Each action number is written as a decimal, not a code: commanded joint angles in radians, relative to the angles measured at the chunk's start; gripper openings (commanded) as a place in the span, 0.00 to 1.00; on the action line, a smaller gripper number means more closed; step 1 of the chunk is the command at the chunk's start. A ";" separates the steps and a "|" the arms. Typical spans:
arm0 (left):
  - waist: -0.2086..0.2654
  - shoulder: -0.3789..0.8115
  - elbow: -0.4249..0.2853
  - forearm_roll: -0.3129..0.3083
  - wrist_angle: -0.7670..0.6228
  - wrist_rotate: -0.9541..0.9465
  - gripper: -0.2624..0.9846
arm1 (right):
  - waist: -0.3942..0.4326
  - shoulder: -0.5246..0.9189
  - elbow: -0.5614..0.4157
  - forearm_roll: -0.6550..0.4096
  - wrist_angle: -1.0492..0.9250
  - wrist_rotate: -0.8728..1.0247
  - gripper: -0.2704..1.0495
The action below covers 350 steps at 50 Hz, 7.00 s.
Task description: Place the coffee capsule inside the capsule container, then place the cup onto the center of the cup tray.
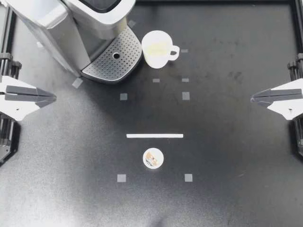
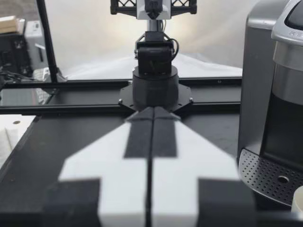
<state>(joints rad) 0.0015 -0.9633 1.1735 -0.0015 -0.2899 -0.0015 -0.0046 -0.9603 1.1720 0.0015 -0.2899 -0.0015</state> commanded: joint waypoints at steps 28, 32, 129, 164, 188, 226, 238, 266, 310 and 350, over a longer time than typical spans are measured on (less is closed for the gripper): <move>0.020 0.012 -0.026 0.003 -0.008 -0.005 0.31 | 0.028 0.416 -0.224 0.003 0.267 0.005 0.20; 0.020 0.015 -0.026 0.003 -0.008 -0.003 0.31 | 0.052 0.488 -0.265 0.002 0.324 0.005 0.20; 0.020 0.048 -0.021 0.003 0.035 -0.003 0.31 | 0.129 1.135 -0.655 0.032 0.555 -0.005 0.92; 0.020 0.038 -0.021 0.003 0.037 -0.002 0.31 | 0.130 1.192 -0.716 0.031 0.554 -0.008 0.92; 0.021 0.038 -0.021 0.003 0.035 -0.003 0.31 | 0.130 1.213 -0.735 0.029 0.551 -0.005 0.82; 0.081 0.245 -0.189 -0.023 0.195 -0.002 0.31 | 0.097 0.974 -0.663 0.037 0.568 0.101 0.61; 0.155 0.417 -0.477 0.031 0.543 0.017 0.31 | 0.074 0.796 -0.517 0.035 0.512 0.189 0.61; -0.038 0.934 -1.150 0.750 1.640 -0.256 0.31 | -0.005 0.637 -0.291 0.026 0.400 0.181 0.61; -0.143 1.163 -1.000 1.284 1.868 -0.497 0.31 | -0.003 0.431 -0.078 0.002 0.172 0.163 0.61; -0.074 1.104 -0.911 1.407 1.873 -0.506 0.31 | -0.005 0.466 -0.101 0.002 0.161 0.163 0.61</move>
<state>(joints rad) -0.1028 0.1856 0.2700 1.3913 1.5785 -0.5062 -0.0031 -0.4909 1.0983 0.0031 -0.1181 0.1595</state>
